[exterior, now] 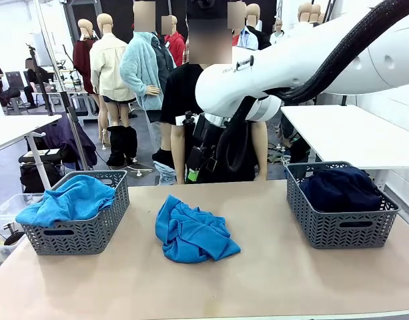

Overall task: Sort the tops and bottoms.
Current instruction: Lift clothes from the center of the table with your right hand.

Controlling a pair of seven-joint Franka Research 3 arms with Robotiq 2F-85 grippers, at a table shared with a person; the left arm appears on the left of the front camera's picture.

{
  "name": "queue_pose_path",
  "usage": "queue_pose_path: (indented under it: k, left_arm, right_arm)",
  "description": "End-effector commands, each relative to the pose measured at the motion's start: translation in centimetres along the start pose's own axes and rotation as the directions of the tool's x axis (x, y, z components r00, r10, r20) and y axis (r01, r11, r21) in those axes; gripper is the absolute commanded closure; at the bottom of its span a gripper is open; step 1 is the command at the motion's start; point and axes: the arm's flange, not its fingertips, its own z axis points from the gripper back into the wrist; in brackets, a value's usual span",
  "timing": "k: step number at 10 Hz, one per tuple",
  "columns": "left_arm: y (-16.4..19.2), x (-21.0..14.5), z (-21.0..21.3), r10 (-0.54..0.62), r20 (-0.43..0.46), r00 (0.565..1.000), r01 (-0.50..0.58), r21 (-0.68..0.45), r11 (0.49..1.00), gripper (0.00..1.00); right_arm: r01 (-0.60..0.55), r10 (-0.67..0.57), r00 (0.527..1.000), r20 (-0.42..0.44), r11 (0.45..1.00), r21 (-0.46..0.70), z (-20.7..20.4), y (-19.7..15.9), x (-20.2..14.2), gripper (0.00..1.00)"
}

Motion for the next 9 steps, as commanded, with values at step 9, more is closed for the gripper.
queue_pose_path:
  k: [9]
  left_arm:
    - [0.0,0.0,0.0,0.018,0.011,1.0,-0.018,-0.001,1.0,0.0]
  right_arm:
    - [0.007,-0.023,0.984,-0.176,0.996,-0.093,-16.1,-1.1,2.7,0.0]
